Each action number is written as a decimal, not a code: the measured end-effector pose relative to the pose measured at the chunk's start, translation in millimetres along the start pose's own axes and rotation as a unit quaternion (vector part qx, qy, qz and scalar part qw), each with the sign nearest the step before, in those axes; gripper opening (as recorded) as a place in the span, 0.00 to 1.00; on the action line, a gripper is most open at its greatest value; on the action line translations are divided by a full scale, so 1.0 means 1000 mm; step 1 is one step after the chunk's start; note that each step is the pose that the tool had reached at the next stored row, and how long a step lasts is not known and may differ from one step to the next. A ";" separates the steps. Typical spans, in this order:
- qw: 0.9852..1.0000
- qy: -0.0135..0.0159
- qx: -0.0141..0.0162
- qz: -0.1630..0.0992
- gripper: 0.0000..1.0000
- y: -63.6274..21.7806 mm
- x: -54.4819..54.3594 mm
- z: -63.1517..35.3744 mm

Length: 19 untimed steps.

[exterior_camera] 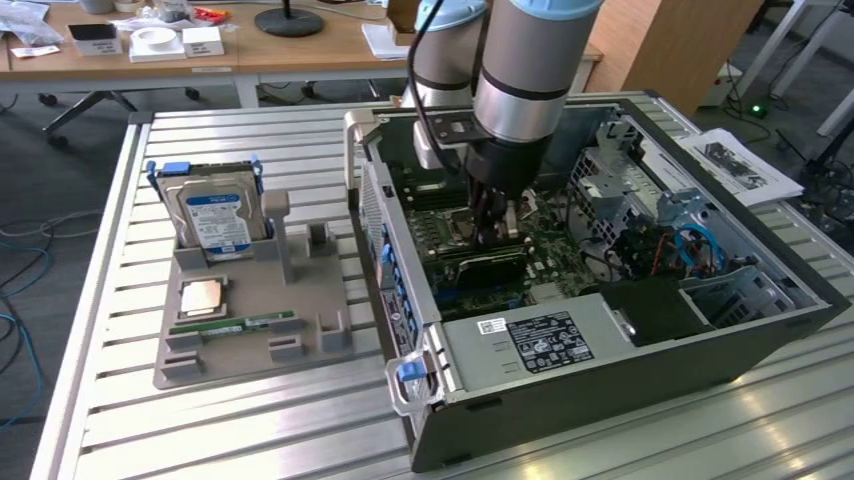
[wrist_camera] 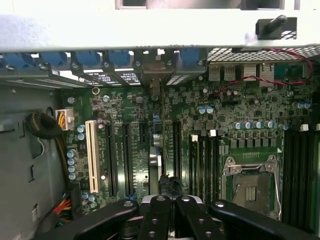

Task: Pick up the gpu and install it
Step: 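Press down on the gpu until it lock into place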

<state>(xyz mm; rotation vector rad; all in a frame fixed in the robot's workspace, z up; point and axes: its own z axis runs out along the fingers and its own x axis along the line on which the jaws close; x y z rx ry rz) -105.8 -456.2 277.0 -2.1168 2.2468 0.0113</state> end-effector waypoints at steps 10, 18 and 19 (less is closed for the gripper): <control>1.000 0.000 0.000 0.000 0.11 0.0002 0.000 0.0047; 1.000 0.000 0.000 0.000 0.11 0.0008 -0.002 0.0076; 1.000 0.000 0.000 0.000 0.11 0.0009 -0.002 0.0084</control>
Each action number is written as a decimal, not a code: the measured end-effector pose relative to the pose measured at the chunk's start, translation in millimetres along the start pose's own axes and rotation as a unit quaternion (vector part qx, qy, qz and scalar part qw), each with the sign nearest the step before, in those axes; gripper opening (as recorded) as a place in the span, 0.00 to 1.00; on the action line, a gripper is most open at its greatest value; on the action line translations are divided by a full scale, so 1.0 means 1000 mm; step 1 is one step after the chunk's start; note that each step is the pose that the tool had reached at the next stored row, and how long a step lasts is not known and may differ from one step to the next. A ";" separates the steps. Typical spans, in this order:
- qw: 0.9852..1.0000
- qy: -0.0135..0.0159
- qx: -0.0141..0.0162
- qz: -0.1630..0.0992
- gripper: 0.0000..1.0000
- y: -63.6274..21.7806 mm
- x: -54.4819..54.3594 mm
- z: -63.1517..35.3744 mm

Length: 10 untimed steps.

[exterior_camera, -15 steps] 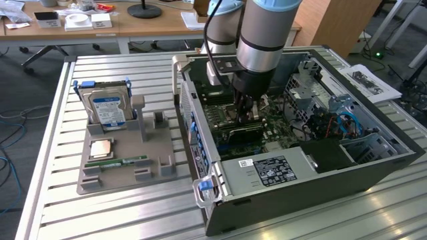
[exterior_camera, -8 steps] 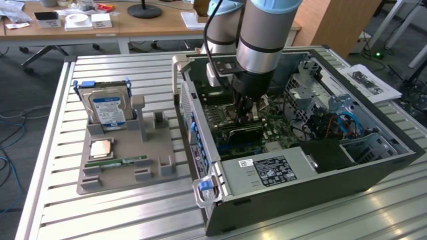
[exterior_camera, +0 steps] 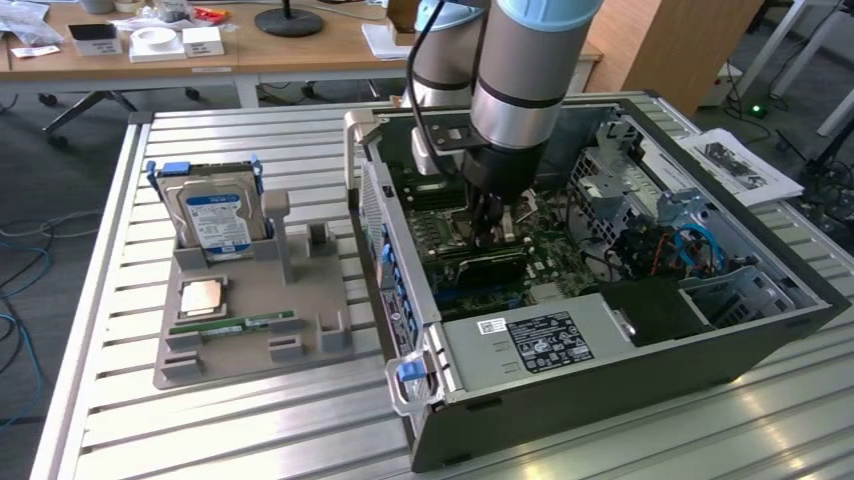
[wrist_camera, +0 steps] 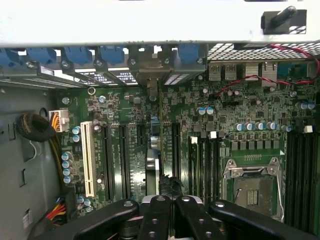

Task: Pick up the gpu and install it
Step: 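Press down on the gpu until it lock into place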

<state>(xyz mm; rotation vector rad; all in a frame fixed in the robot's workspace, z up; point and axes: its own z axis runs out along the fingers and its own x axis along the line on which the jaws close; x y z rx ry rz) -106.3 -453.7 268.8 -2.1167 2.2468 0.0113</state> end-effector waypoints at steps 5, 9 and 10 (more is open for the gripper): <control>1.000 0.000 0.000 0.000 0.11 0.0021 0.000 0.0012; 1.000 0.000 0.000 0.000 0.11 0.0032 0.000 0.0042; 1.000 0.000 0.000 0.000 0.11 0.0034 0.000 0.0050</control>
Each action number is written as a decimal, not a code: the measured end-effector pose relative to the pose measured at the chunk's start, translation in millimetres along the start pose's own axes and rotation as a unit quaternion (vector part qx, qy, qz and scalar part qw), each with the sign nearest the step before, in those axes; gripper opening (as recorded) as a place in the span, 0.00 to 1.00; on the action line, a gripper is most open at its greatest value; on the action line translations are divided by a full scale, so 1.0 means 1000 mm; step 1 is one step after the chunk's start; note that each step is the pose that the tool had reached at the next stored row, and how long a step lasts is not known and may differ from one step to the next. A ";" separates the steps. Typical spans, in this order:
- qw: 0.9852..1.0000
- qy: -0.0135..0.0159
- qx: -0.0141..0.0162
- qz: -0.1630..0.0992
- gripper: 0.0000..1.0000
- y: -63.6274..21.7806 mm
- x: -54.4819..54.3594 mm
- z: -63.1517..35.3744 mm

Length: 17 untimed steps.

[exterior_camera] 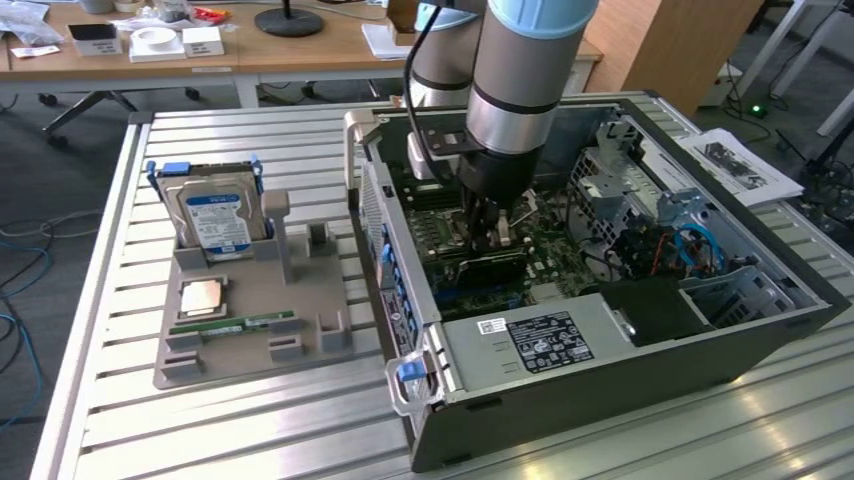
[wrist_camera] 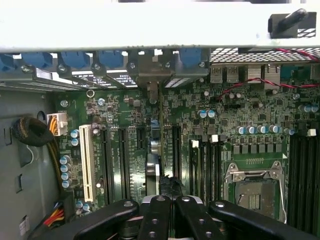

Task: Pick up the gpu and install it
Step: 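Press down on the gpu until it lock into place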

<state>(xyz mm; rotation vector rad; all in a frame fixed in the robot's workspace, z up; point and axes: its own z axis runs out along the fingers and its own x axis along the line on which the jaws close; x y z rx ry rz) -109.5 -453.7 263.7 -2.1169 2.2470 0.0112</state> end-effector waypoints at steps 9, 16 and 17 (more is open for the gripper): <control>1.000 0.000 0.000 0.000 0.11 0.0001 0.000 0.0015; 1.000 0.000 0.000 0.000 0.11 0.0004 0.000 0.0027; 1.000 0.000 0.000 0.000 0.11 0.0004 0.000 0.0027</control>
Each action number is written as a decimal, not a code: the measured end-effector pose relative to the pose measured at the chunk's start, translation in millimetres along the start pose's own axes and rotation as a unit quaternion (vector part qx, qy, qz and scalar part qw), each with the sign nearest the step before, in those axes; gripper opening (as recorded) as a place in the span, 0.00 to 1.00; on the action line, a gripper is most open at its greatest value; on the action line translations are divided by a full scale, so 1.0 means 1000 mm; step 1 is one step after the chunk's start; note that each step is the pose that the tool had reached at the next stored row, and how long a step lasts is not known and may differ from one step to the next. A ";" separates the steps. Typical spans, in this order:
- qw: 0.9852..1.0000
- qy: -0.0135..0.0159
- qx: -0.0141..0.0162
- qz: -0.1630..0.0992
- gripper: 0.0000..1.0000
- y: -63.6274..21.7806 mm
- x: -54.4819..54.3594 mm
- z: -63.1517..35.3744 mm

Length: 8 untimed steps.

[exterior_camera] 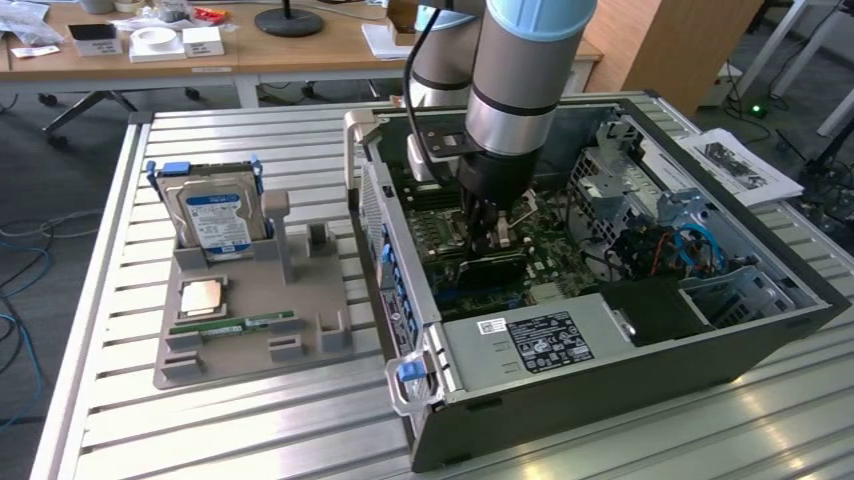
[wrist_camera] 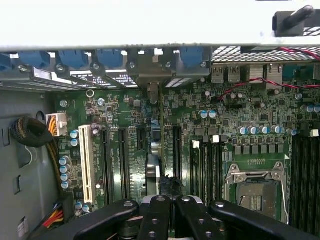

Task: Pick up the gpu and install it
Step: 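Press down on the gpu until it lock into place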

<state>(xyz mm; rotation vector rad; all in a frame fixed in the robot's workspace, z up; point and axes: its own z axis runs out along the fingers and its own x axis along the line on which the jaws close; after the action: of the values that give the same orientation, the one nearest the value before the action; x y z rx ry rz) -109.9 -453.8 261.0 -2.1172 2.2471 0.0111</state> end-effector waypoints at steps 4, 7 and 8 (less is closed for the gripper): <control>1.000 0.000 0.000 0.000 0.11 0.0001 0.000 0.0002; 1.000 0.000 0.000 0.000 0.11 0.0017 0.000 0.0002; 1.000 0.000 0.000 0.000 0.11 0.0021 0.000 0.0002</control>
<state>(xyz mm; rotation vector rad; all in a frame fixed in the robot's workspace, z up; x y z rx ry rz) -111.9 -453.7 260.7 -2.1163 2.2465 0.0112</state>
